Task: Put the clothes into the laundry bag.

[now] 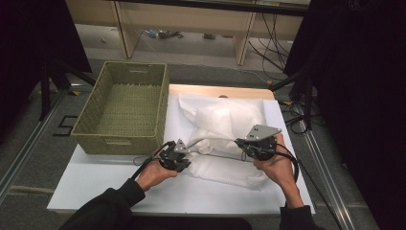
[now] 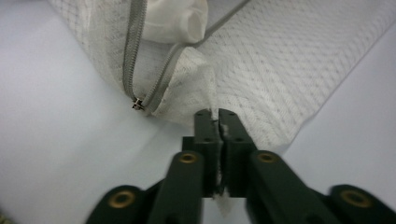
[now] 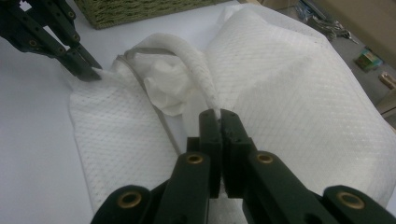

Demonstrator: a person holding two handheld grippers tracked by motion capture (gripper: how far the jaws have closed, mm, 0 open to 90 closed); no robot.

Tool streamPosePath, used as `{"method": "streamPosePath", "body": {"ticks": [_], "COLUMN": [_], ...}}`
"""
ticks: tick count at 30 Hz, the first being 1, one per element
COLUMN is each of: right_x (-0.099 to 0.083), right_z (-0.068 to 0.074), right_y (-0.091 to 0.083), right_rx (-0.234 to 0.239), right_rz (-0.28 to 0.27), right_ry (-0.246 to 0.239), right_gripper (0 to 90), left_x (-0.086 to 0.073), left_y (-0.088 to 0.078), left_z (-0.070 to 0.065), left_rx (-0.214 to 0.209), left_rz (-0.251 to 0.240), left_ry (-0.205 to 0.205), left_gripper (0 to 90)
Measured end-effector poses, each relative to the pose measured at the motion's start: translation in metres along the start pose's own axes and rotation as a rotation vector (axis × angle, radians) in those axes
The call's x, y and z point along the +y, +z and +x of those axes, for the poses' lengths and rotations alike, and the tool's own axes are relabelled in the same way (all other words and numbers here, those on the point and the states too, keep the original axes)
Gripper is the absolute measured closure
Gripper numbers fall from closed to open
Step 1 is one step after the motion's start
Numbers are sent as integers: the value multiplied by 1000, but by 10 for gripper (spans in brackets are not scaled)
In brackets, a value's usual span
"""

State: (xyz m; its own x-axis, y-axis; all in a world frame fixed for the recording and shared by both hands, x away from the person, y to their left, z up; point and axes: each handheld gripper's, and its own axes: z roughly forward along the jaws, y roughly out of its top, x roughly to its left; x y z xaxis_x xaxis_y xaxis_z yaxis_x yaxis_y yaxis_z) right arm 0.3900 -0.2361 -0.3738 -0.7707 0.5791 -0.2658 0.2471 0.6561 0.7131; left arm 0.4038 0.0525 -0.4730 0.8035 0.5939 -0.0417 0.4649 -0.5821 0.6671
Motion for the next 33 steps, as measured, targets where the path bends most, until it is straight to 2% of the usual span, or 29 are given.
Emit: {"method": "streamPosePath", "body": {"ticks": [1,2,5,6,7,8,9,10,13,15,17,19,21,22,24,25,26,29,32,33], "right_x": [0,1,1,1,1,1,1,0,0,-1,-2,-3,-4,-4,-5,-6,-7,-15,-21,-28], "right_z": [0,1,0,0,0,0,0,0,0,-1,-1,-1,-1,2,4,3,5,6,7,8], "right_y": [0,1,1,0,0,0,1,1,0,-1,-2,-3,-3,-4,-4,-3,-4,-4,-5,-6], "right_rx": [1,5,8,8,7,6,4,7,2,5,3,-1,2,2,13,9,13,18,20,20], "right_rz": [1,-2,-3,-4,-4,-5,-5,-2,-3,-3,-2,4,3,7,17,11,21,31,39,60], "right_ry": [-6,-15,-17,-20,-18,-15,-14,-20,-15,-15,-10,1,-14,2,-4,-16,-3,2,8,28], "right_gripper": [900,900,900,900,900,900,900,900,900,900,900,900,900,900,900,900,900,900,900,900], "left_x": [1,3,4,4,4,6,6,6,1,-3,-8,-12,-18,-21,-26,-27,-29,-32,-36,-39], "left_y": [2,4,13,17,20,20,20,20,14,3,-6,-15,-22,-25,-29,-30,-30,-31,-30,-28], "left_z": [0,-1,-1,-1,-1,1,4,6,8,6,4,0,-6,-9,-14,-15,-17,-20,-19,-24], "left_rx": [3,11,51,49,53,44,27,24,9,7,-9,-40,-99,-97,-90,-92,-95,-108,-130,-140], "left_rz": [-5,-2,19,21,0,4,11,2,0,-1,-24,-44,-66,-55,-46,-45,-47,-35,-26,-37], "left_ry": [-34,-55,-41,-48,-35,7,-12,-13,8,24,20,11,7,27,63,52,49,74,51,18], "left_gripper": [667,592,452,462,508,689,854,889,892,893,894,895,894,894,894,894,894,894,894,894]}}
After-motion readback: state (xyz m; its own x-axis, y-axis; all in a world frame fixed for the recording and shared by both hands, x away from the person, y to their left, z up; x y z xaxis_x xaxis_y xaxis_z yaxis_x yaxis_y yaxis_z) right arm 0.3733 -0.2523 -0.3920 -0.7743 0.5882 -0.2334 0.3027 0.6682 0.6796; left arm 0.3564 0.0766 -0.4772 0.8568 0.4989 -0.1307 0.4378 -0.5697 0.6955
